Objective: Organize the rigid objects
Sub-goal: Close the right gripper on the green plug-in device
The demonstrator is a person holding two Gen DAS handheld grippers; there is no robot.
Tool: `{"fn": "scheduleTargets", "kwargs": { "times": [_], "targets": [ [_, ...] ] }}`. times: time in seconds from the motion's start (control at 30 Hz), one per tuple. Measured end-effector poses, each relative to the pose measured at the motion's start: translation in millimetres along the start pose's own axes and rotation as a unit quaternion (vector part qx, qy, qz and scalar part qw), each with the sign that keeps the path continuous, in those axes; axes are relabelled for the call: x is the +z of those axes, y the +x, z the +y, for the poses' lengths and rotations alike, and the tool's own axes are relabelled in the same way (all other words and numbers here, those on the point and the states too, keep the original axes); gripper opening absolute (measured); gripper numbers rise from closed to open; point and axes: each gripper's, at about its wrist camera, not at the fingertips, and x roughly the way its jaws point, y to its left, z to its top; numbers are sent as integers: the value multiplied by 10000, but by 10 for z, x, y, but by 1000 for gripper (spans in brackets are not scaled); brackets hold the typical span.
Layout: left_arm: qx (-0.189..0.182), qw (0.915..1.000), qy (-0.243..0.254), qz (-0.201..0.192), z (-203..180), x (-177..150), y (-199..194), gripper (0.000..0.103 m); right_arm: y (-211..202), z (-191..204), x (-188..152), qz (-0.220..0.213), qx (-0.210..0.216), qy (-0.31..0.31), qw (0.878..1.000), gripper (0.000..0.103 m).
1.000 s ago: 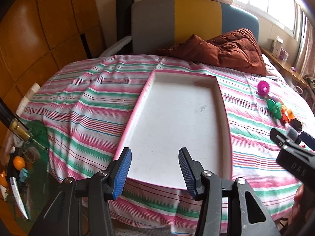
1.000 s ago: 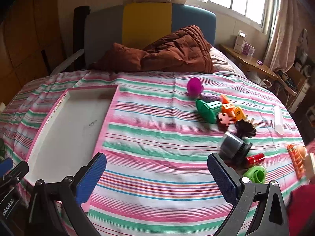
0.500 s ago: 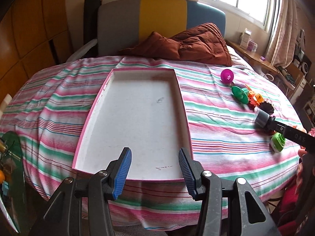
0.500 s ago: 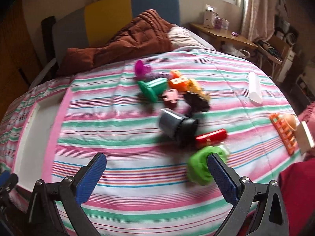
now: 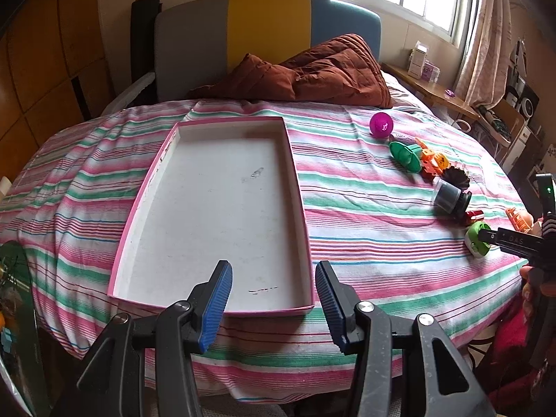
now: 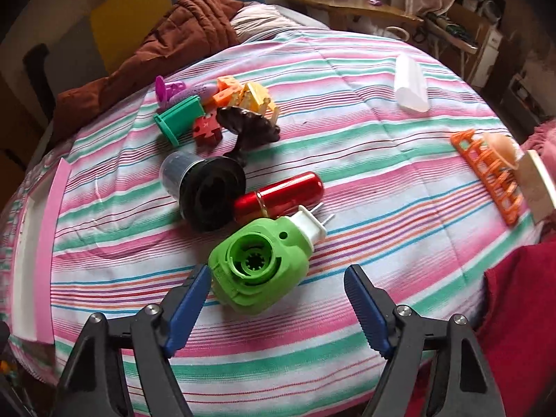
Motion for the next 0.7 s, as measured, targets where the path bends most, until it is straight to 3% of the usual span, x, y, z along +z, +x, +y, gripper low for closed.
{"fn": "scheduleTargets", "kwargs": {
  "times": [0.33,0.5,0.7],
  "targets": [
    [-330,9994,79,97,-182,63,34,50,131,67,59,-49,336,-841,9959,71],
    [-884,9956,-50,307,-305,161,123,50,123,-14,59,-113,487,-688,9964,70],
    [-1118,9930,92,369,-581,278,207,50,107,-203,152,30,612,-108,9981,70]
  ]
}}
